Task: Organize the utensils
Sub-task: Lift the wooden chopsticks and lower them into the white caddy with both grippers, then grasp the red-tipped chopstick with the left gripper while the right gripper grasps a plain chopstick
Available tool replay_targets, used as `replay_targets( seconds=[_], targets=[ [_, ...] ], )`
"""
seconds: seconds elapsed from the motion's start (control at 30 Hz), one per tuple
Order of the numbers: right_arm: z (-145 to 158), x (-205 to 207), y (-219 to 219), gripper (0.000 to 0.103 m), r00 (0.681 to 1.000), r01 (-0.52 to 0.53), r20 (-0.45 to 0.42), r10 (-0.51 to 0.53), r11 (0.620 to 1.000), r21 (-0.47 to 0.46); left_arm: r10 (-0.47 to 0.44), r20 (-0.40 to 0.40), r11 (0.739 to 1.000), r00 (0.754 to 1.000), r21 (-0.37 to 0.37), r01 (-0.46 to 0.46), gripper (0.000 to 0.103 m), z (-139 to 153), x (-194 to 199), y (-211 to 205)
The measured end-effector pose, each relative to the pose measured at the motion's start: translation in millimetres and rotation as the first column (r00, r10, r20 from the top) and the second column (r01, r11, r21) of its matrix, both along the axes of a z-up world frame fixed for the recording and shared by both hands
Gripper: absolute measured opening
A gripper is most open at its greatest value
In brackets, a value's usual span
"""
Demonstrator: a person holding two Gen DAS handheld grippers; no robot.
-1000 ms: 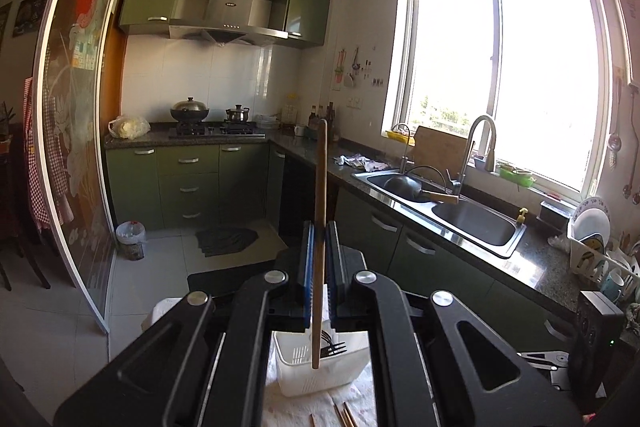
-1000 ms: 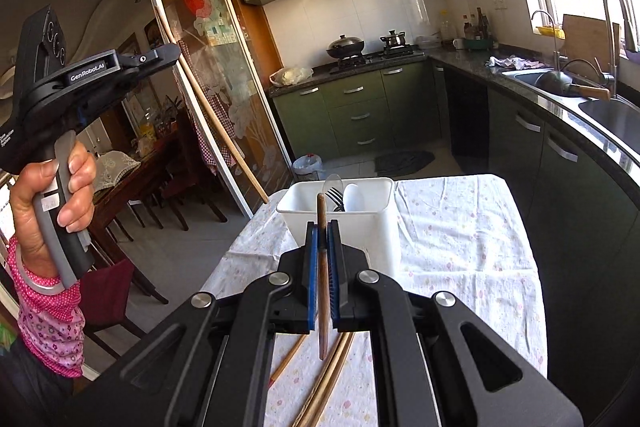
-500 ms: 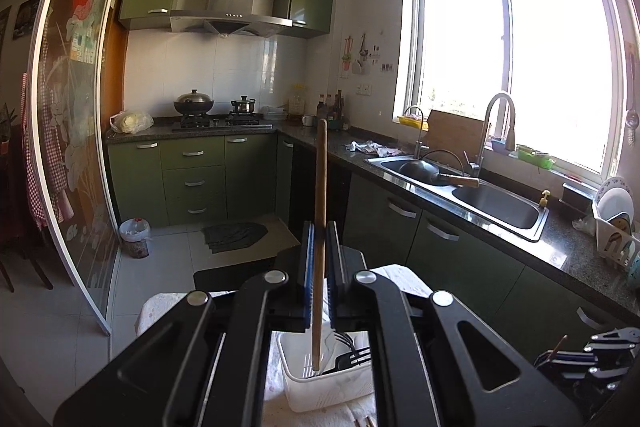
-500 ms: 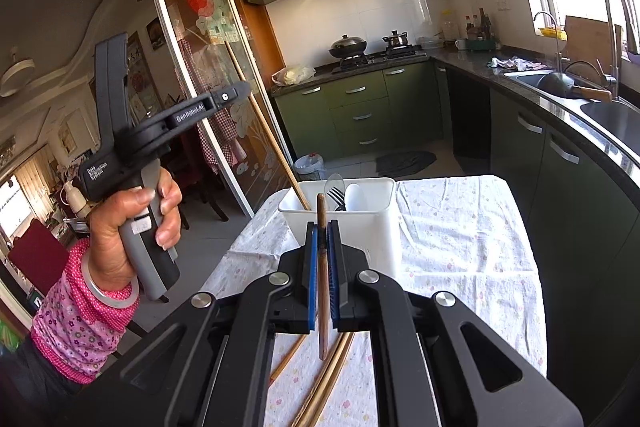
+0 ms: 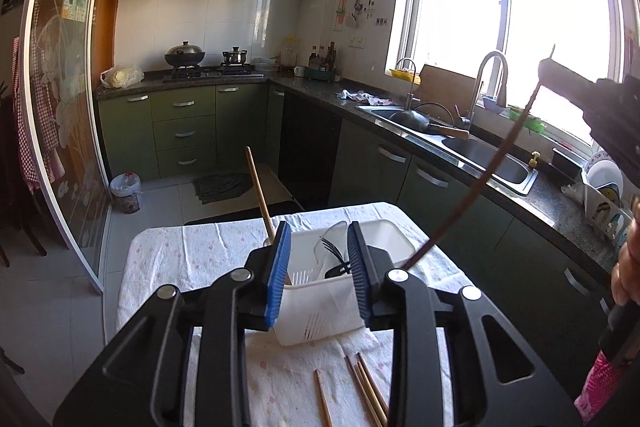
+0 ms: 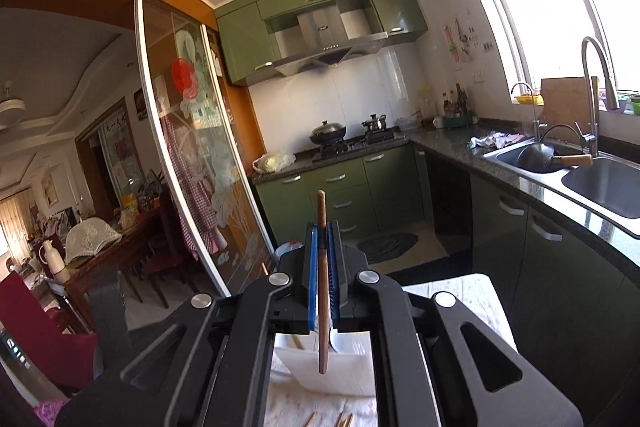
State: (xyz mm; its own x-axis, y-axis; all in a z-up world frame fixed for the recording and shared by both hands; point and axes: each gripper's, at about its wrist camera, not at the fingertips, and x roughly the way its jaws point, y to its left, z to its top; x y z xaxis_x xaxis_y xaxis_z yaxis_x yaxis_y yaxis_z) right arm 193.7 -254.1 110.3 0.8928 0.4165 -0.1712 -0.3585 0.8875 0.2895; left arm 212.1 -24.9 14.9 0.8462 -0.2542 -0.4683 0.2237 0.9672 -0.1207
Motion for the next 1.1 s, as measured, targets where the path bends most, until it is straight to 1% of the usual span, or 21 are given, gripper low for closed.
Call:
replay_targets(
  seconds=[0.07, 0.17, 0.2, 0.27, 0.37, 0.4, 0.43, 0.47, 0.5, 0.6, 0.7, 0.77, 0.83, 0.87, 0.9, 0.97, 1.0, 1.1],
  targets=[
    [0, 11, 4, 0.006, 0.999, 0.036, 0.014, -0.036, 0.999, -0.007, -0.012, -0.03, 1.0, 0.999, 0.011, 0.013, 0.032, -5, -7, -1],
    [-11, 36, 13, 0.006, 0.997, 0.049, -0.05, -0.052, 0.997, -0.055, -0.036, -0.102, 0.999, 0.994, 0.025, 0.039, 0.033, -16, -12, -4],
    [-18, 43, 17, 0.006, 0.996, 0.049, -0.075, -0.054, 0.996, -0.074, -0.045, -0.136, 0.999, 0.99, 0.022, 0.049, 0.035, -21, -14, -4],
    [-35, 54, 25, 0.006, 0.991, 0.042, -0.12, -0.054, 0.994, -0.097, -0.068, -0.222, 0.997, 0.973, 0.007, 0.072, 0.041, -33, -14, -4],
    [-58, 63, 35, 0.006, 0.984, 0.024, -0.174, -0.049, 0.989, -0.145, -0.092, -0.339, 0.996, 0.936, -0.016, 0.092, 0.042, -57, -14, -3],
    [-63, 65, 38, 0.008, 0.981, 0.02, -0.186, -0.05, 0.987, -0.161, -0.102, -0.373, 0.995, 0.922, -0.025, 0.1, 0.042, -64, -15, -4],
    [-70, 65, 41, 0.012, 0.979, 0.01, -0.198, -0.046, 0.984, -0.177, -0.107, -0.402, 0.994, 0.909, -0.036, 0.101, 0.043, -72, -17, -6],
    [-74, 65, 42, 0.027, 0.978, 0.005, -0.205, -0.043, 0.983, -0.184, -0.107, -0.429, 0.994, 0.897, -0.045, 0.097, 0.047, -79, -18, -6],
    [-78, 64, 42, 0.035, 0.978, 0.01, -0.203, -0.049, 0.982, -0.186, -0.108, -0.453, 0.994, 0.885, -0.051, 0.095, 0.051, -86, -19, -9],
    [-78, 44, 34, 0.036, 0.984, 0.045, -0.161, -0.075, 0.983, -0.179, -0.108, -0.507, 0.994, 0.855, -0.041, 0.101, 0.053, -103, -22, -13],
    [-77, 5, 20, 0.039, 0.99, 0.065, -0.114, -0.083, 0.986, -0.151, -0.091, -0.552, 0.995, 0.829, -0.007, 0.104, 0.053, -120, -22, -19],
    [-85, -22, 14, 0.041, 0.991, 0.067, -0.108, -0.085, 0.985, -0.16, -0.081, -0.579, 0.993, 0.811, 0.021, 0.115, 0.053, -133, -19, -24],
    [-99, -44, 9, 0.042, 0.988, 0.051, -0.133, -0.073, 0.985, -0.163, -0.065, -0.604, 0.993, 0.794, 0.037, 0.11, 0.051, -146, -15, -27],
    [-108, -54, 5, 0.042, 0.986, 0.041, -0.152, -0.065, 0.986, -0.159, -0.06, -0.616, 0.994, 0.786, 0.038, 0.105, 0.047, -152, -13, -28],
    [-116, -64, 0, 0.042, 0.983, 0.034, -0.171, -0.06, 0.988, -0.153, -0.057, -0.629, 0.994, 0.775, 0.039, 0.104, 0.04, -158, -10, -29],
    [-135, -74, -8, 0.042, 0.973, 0.016, -0.224, -0.047, 0.991, -0.136, -0.049, -0.653, 0.994, 0.756, 0.043, 0.101, 0.031, -166, -8, -32],
    [-143, -77, -12, 0.042, 0.967, 0.008, -0.252, -0.04, 0.992, -0.129, -0.042, -0.661, 0.994, 0.749, 0.049, 0.099, 0.028, -170, -8, -34],
    [-166, -82, -23, 0.043, 0.947, 0.0, -0.318, -0.038, 0.993, -0.117, -0.024, -0.669, 0.992, 0.743, 0.076, 0.1, 0.025, -174, -12, -38]
  ],
)
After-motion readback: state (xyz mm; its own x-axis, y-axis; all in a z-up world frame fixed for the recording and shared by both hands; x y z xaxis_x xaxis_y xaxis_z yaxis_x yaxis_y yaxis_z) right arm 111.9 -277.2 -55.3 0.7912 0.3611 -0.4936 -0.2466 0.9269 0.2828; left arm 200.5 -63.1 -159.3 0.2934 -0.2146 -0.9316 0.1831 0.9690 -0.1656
